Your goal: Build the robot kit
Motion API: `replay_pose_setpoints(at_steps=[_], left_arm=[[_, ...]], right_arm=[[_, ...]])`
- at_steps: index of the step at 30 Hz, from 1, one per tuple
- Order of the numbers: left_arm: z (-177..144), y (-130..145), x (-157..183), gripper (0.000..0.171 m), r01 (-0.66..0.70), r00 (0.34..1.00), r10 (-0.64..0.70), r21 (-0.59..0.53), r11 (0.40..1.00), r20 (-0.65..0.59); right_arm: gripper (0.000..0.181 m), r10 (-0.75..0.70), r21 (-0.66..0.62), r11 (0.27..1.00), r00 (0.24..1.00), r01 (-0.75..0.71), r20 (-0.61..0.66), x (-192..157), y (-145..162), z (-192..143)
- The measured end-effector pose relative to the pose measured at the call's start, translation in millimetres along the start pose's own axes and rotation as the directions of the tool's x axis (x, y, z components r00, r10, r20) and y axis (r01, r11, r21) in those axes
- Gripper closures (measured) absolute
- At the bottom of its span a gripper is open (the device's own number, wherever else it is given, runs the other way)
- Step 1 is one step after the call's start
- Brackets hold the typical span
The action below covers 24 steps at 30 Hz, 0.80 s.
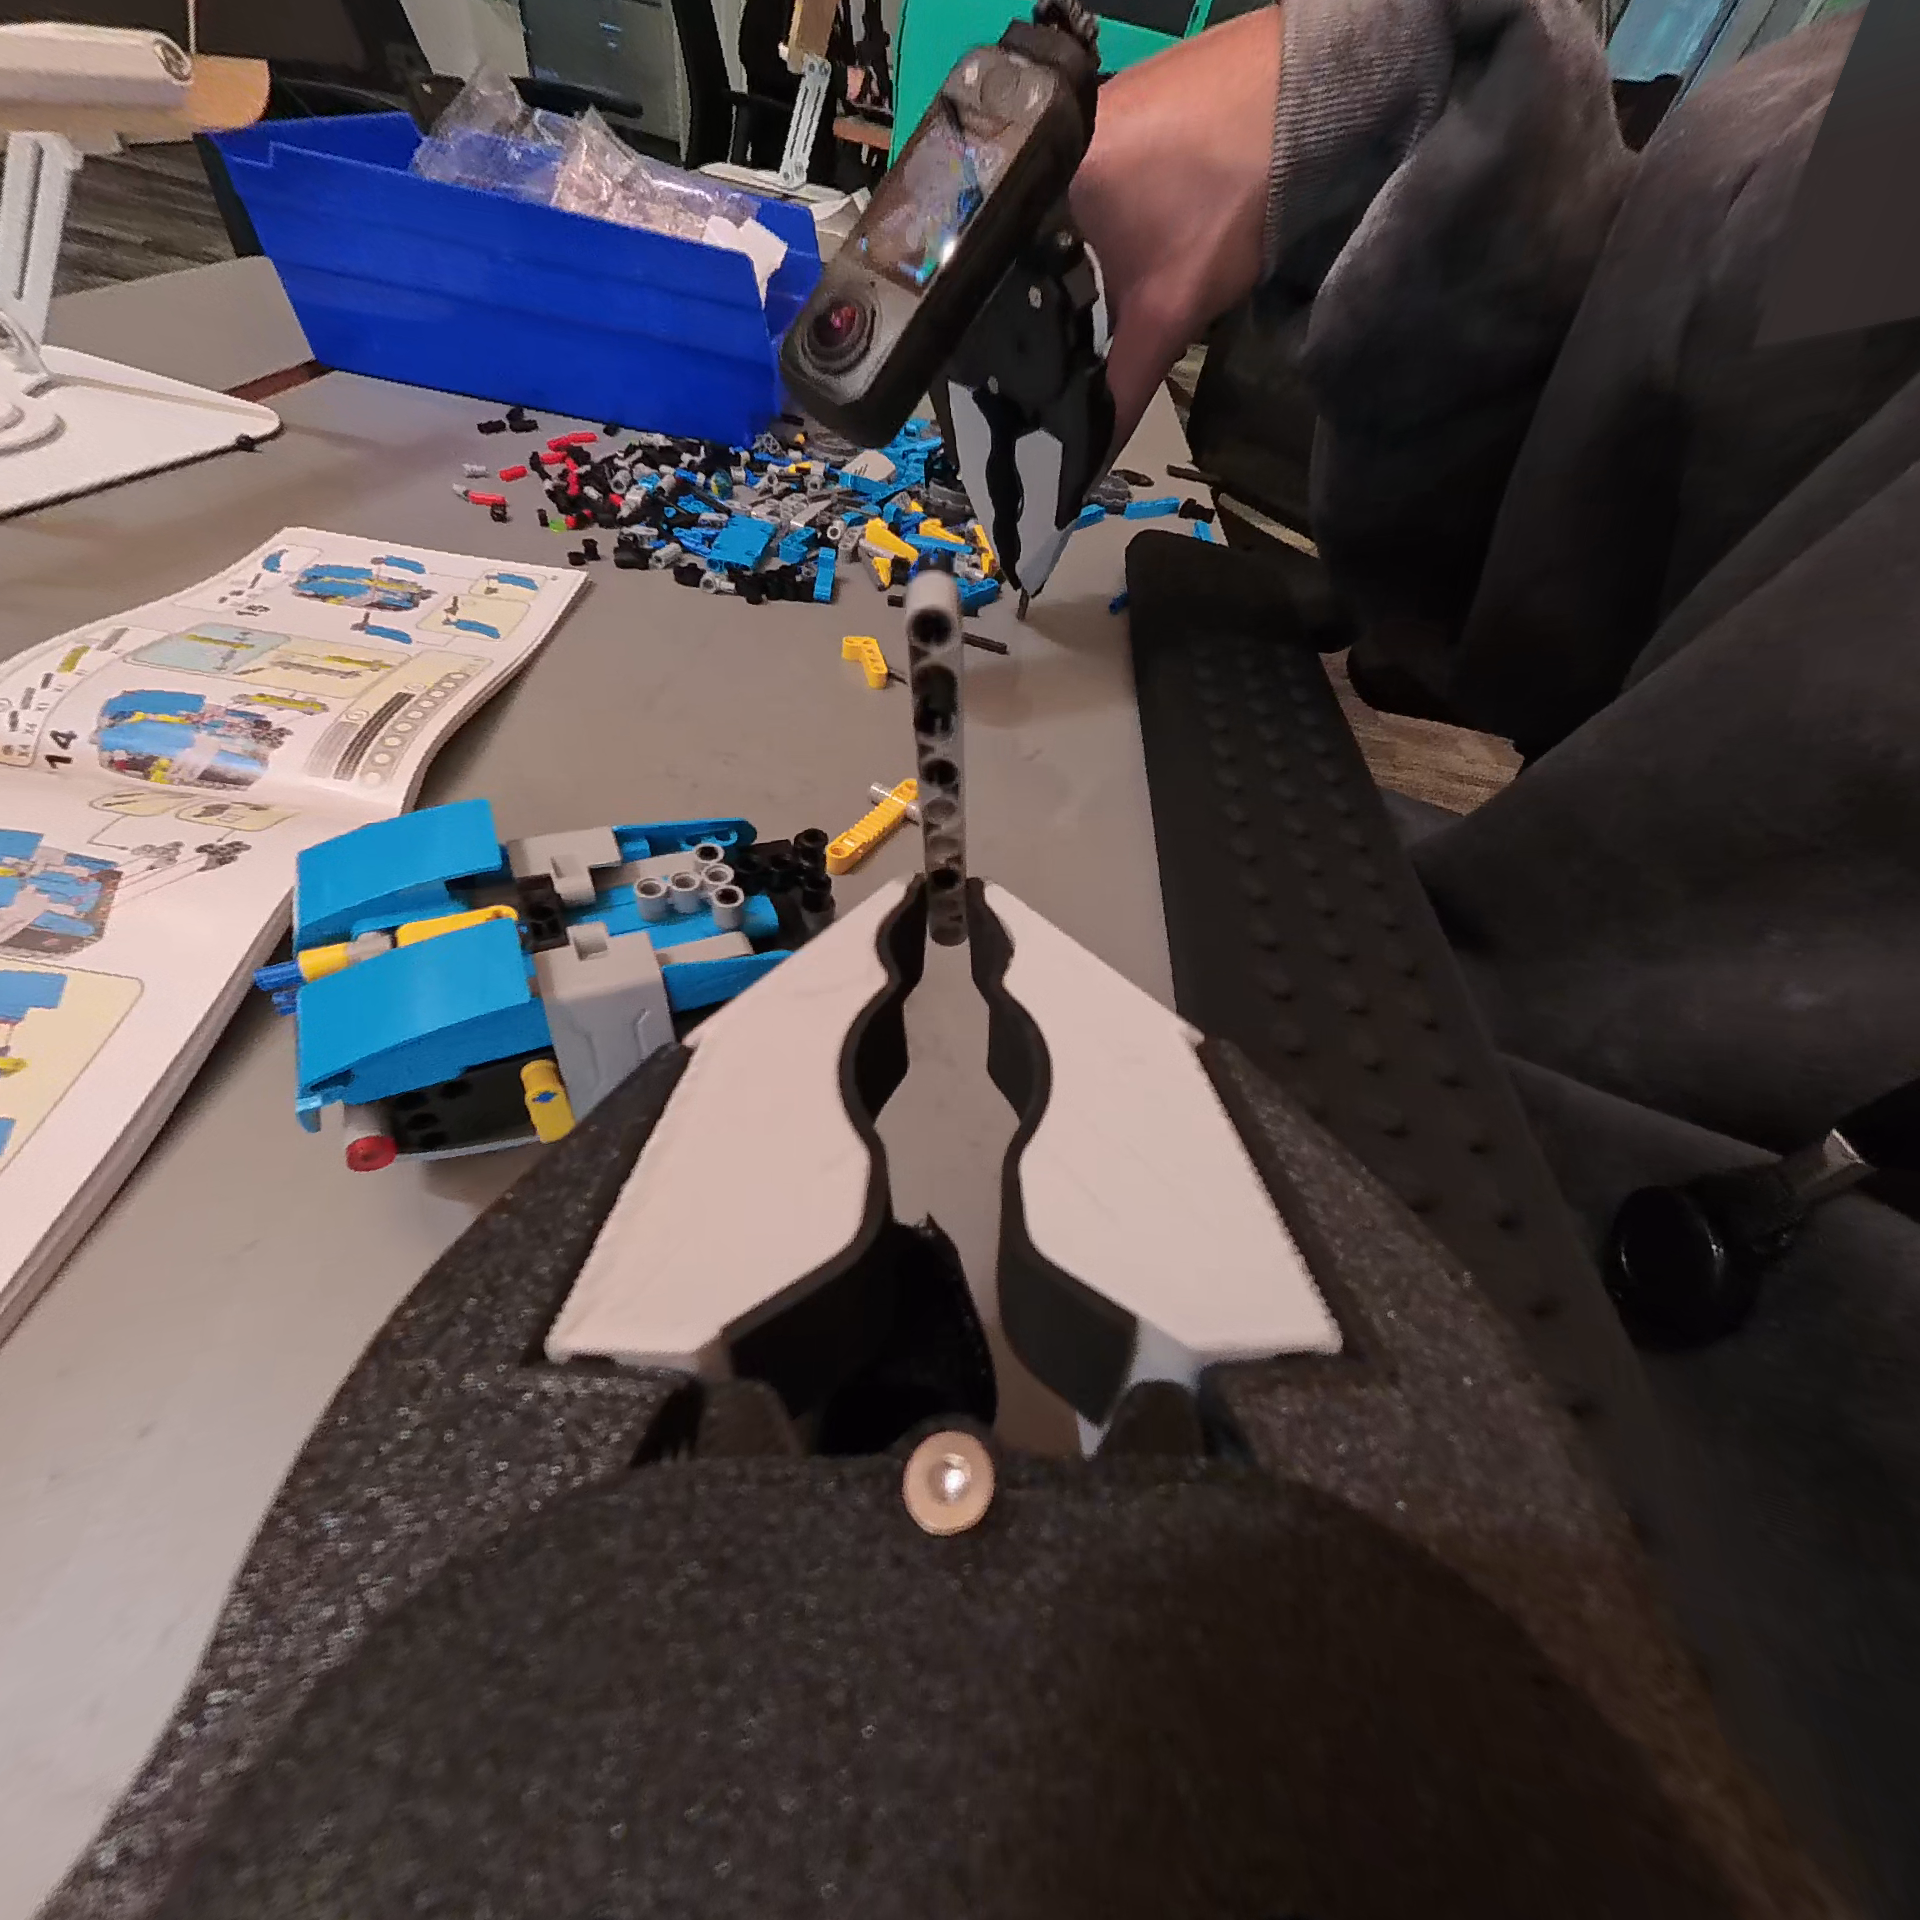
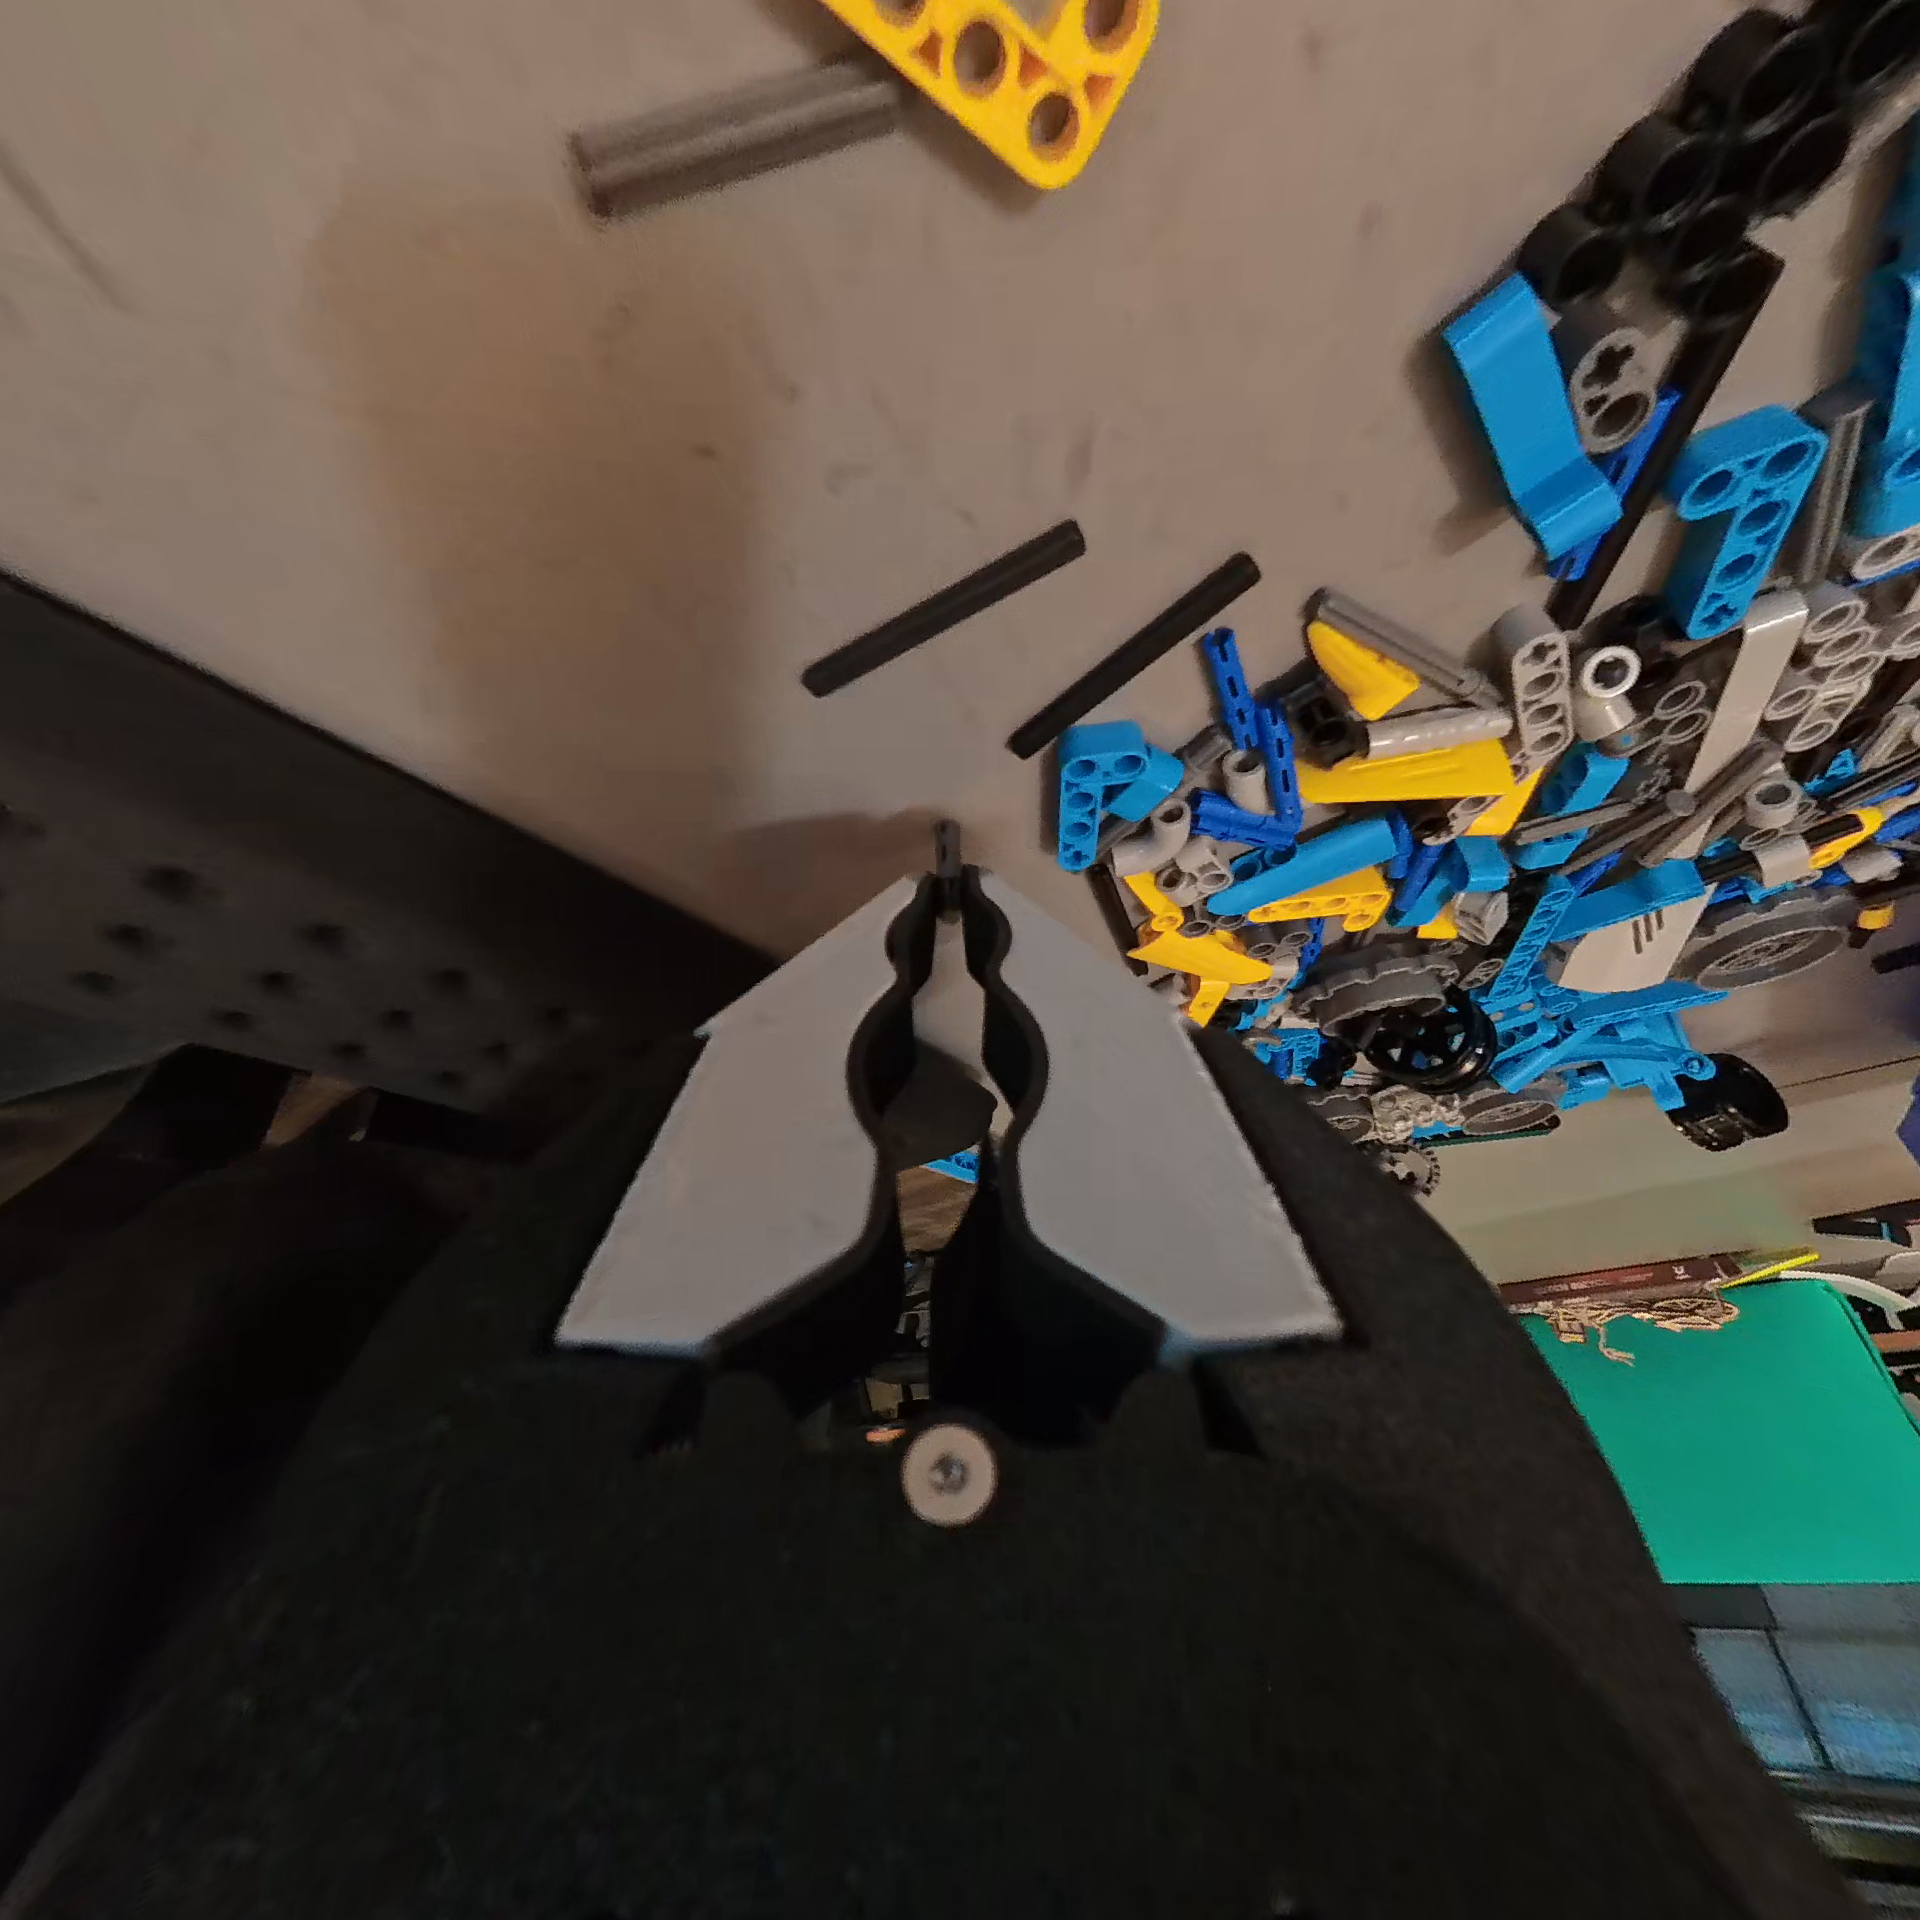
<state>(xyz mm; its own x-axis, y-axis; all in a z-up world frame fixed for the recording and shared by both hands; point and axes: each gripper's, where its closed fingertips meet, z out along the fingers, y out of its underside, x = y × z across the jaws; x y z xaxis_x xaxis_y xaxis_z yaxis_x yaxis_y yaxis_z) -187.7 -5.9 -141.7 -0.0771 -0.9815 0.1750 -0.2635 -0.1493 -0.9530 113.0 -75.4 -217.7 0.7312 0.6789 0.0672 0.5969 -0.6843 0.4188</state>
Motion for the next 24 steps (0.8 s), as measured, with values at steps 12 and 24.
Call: replay_pose_setpoints(at_steps=[12,24], left_arm=[[-2.4,-3.0,-2.4,0.164,0.007,1.000,-0.007,0.017,1.000,0.008],[-1.9,-1.5,-3.6,0.164,0.011,1.000,-0.011,0.012,1.000,0.008]], right_arm=[[0.167,-0.008,0.018,1.000,1.000,0.008,0.005,0.3,-1.9,1.7],[0.163,0.046,0.527,0.836,0.977,-0.152,0.209,-8.3,-29.0,-25.7]])
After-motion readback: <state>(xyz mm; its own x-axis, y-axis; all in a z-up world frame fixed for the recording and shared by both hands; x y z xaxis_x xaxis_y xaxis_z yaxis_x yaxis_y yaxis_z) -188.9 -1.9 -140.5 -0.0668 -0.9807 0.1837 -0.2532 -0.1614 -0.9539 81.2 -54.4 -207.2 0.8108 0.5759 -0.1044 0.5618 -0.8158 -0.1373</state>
